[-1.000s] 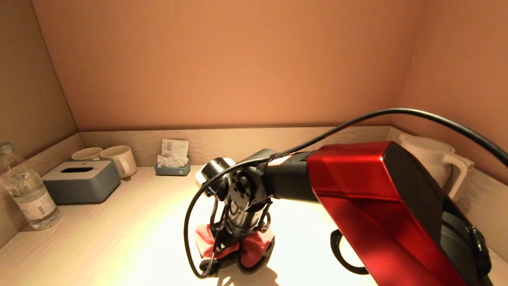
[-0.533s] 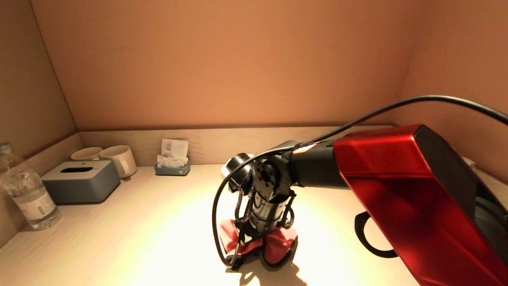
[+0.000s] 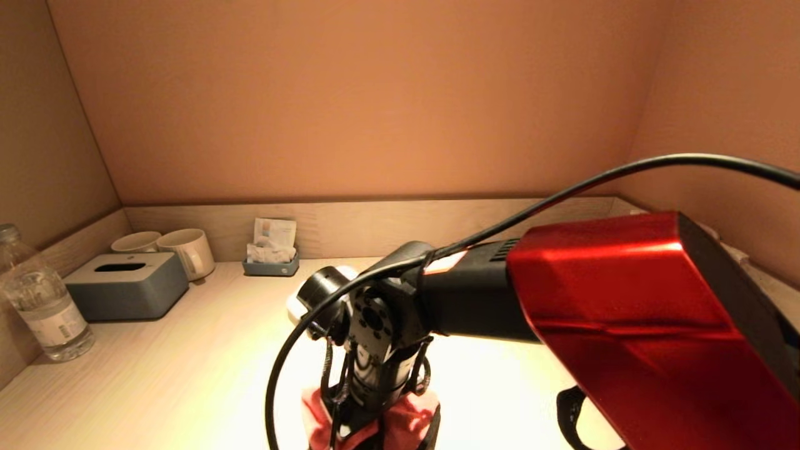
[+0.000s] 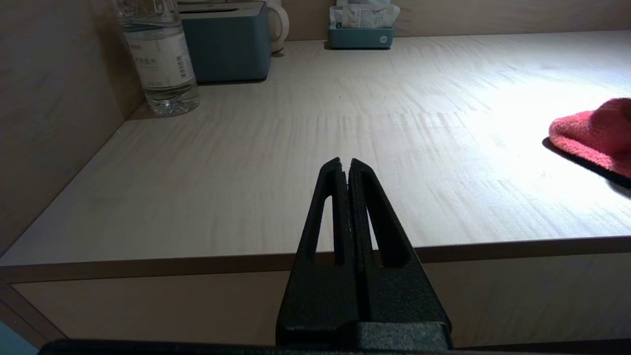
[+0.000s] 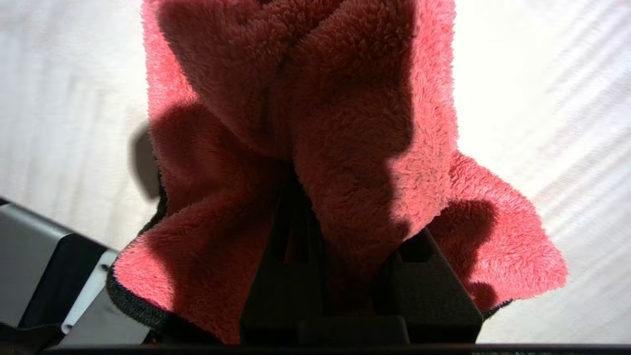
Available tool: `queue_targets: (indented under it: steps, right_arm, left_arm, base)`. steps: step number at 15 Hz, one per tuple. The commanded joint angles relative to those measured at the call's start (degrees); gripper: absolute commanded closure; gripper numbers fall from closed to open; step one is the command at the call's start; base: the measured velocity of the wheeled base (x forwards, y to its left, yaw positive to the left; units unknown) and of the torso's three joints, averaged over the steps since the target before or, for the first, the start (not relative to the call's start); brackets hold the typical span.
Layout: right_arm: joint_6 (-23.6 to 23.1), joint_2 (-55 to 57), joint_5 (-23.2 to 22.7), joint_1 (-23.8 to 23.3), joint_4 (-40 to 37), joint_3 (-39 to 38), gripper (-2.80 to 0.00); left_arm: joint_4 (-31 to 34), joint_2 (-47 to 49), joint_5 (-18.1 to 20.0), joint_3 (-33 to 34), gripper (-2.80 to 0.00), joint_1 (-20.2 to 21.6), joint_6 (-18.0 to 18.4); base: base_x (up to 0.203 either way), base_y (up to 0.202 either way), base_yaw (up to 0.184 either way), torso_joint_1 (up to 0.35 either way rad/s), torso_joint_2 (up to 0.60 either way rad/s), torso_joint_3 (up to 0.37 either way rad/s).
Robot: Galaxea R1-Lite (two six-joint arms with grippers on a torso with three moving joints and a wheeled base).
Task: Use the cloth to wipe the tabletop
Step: Sweep the stains on the table
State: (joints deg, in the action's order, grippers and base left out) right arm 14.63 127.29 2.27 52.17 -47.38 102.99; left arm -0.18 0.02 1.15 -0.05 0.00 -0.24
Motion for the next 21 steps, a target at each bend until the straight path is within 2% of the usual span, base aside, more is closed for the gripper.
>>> queue_targets:
  steps: [1,4,6,10,11,14,16,21]
  right_arm:
    - [0.00,0.69,-0.47,1.50,-0.08,1.90,0.00]
    - [0.05,2.79,-0.25,1.54,-0.51,5.11,0.00]
    - [1.21,3.98,0.15,-0.69,-0.94,5.94,0.00]
    - [3.91,3.85,1.67,-6.19,-8.24,6.43,0.00]
    - [4.09,3.78,1.68,-6.31,-8.48,6.40,0.00]
    - [6.75,1.70,1.48,-8.65,-18.82,5.19,0.00]
    - [7.75,-1.04,1.28,-7.49,-19.61,2.49,0.00]
    - [9.68,-1.15,1.20,1.02,-19.12,2.69,0.00]
  left_arm:
    - [0.01,-0.02,0.00,0.05,0.00,-0.09,-0.02]
    - [0.01,0.06,0.00,-0.04,0.00,-0.09,-0.02]
    - [0.01,-0.02,0.00,-0.04,0.00,0.00,-0.02]
    - [0.01,0.06,0.00,-0.04,0.00,-0.09,-0.02]
    - [0.01,0.06,0.00,-0.04,0.00,-0.01,-0.02]
    - [-0.07,0.06,0.00,-0.04,0.00,0.00,-0.02]
    - [0.01,0.06,0.00,0.05,0.00,0.00,-0.02]
    - [-0.02,0.04,0.00,0.05,0.00,-0.06,-0.02]
  base:
    - [0.000,0.000,0.000,0.000,0.00,0.000]
    - [0.000,0.000,0.000,0.000,0.00,0.000]
    - [0.000,0.000,0.000,0.000,0.00,0.000]
    - [0.000,0.000,0.000,0.000,0.00,0.000]
    - [0.000,0.000,0.000,0.000,0.00,0.000]
    - [0.000,0.000,0.000,0.000,0.00,0.000]
    - [0.000,0.000,0.000,0.000,0.00,0.000]
    - [0.000,0.000,0.000,0.000,0.00,0.000]
